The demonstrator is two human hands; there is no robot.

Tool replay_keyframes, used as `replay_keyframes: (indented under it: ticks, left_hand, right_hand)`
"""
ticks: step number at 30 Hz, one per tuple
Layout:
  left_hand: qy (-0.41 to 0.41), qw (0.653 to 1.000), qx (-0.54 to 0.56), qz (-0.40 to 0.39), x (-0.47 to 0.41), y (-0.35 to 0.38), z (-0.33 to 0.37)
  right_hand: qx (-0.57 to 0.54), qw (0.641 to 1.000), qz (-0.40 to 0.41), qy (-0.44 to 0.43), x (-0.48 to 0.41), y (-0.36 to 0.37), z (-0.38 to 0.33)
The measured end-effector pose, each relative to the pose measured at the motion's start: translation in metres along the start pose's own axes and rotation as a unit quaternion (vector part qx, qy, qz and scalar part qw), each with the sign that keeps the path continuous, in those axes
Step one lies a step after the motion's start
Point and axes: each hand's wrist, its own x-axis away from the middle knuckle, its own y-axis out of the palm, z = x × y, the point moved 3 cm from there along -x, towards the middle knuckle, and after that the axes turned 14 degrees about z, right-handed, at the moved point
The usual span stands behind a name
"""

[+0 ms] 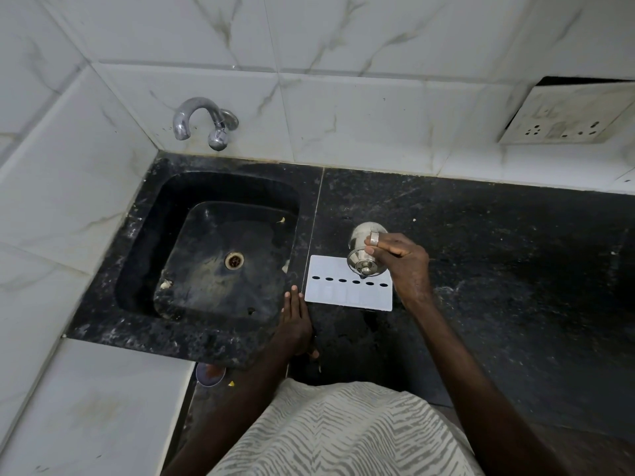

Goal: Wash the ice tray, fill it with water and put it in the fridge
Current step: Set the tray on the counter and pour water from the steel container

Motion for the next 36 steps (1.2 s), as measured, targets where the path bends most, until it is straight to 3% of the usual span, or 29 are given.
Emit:
replay_keyframes:
  ticks: [12,25,36]
  left_hand:
    - [0.001,1.000,0.002,-0.007,-0.003,0.002,-0.001]
    - [-0.004,1.000,0.008,0.000,-0.003,0.004,-0.001]
    - [0.001,1.000,0.002,0.000,-0.006,0.010,-0.004]
  right_hand:
    - [0.003,1.000,-0.005,-0.023,0.002,0.000,-0.007]
    - [-0.014,0.999,0.021,0.048,-0.004,0.009,-0.007]
    - [0.003,0.999,-0.032,0.014,0.000,0.030,-0.010]
